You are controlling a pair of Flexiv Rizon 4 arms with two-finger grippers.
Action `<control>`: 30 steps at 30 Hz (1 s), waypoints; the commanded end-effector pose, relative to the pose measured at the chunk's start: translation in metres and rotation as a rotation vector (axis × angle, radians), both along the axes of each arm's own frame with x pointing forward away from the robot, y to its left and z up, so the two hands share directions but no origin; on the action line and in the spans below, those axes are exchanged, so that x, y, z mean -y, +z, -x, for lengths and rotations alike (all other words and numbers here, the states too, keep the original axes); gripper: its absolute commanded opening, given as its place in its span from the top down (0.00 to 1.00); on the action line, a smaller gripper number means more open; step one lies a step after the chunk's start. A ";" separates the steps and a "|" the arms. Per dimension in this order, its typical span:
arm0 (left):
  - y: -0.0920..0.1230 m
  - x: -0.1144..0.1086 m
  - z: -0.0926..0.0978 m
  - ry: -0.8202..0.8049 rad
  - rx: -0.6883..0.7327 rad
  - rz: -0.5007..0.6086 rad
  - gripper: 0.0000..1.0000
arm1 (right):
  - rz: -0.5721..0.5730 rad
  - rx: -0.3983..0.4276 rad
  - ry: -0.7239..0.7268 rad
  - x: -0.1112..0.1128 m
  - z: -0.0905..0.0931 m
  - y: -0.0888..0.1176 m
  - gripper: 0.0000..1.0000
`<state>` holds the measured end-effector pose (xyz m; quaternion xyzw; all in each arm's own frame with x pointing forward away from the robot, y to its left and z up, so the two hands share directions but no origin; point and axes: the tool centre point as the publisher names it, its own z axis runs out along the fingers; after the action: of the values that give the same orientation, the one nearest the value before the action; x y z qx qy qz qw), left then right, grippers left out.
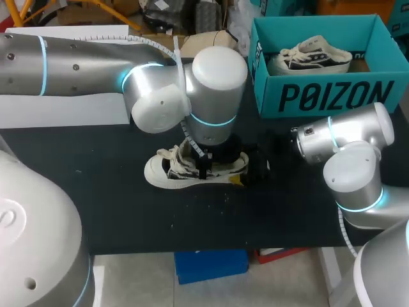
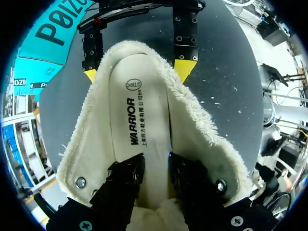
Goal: Take the shoe out of the shoebox, open the shoe tongue, remove and reinsert the insole, then place the shoe into the shoebox
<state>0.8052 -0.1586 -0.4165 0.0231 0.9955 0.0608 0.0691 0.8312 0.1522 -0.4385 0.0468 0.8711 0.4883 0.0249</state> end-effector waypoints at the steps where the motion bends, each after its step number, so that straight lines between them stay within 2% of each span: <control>1: -0.004 -0.004 0.009 -0.006 0.159 -0.045 0.63 | 0.000 -0.001 -0.003 0.002 -0.002 -0.002 1.00; 5: -0.004 -0.012 0.002 -0.017 0.236 -0.042 0.64 | 0.000 -0.001 -0.003 0.002 -0.002 -0.002 1.00; 9: -0.004 -0.018 -0.004 -0.037 0.312 -0.029 0.58 | 0.000 -0.001 -0.003 0.002 -0.002 -0.002 1.00; 14: -0.006 -0.021 -0.008 -0.042 0.373 0.002 0.63 | 0.000 -0.001 -0.003 0.002 -0.002 -0.002 1.00; 20: -0.005 -0.022 -0.009 -0.023 0.444 0.057 0.61 | 0.000 -0.001 -0.003 0.002 -0.002 -0.002 1.00; 29: -0.002 -0.019 -0.014 -0.022 0.467 0.092 0.67 | 0.000 -0.001 -0.003 0.002 -0.002 -0.002 1.00; 30: -0.002 -0.018 -0.014 -0.025 0.463 0.092 0.78 | 0.000 -0.001 -0.003 0.002 -0.002 -0.002 1.00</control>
<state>0.8233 -0.1467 -0.4114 0.0156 0.9565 0.0219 0.2903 0.8312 0.1528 -0.4380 0.0468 0.8709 0.4887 0.0250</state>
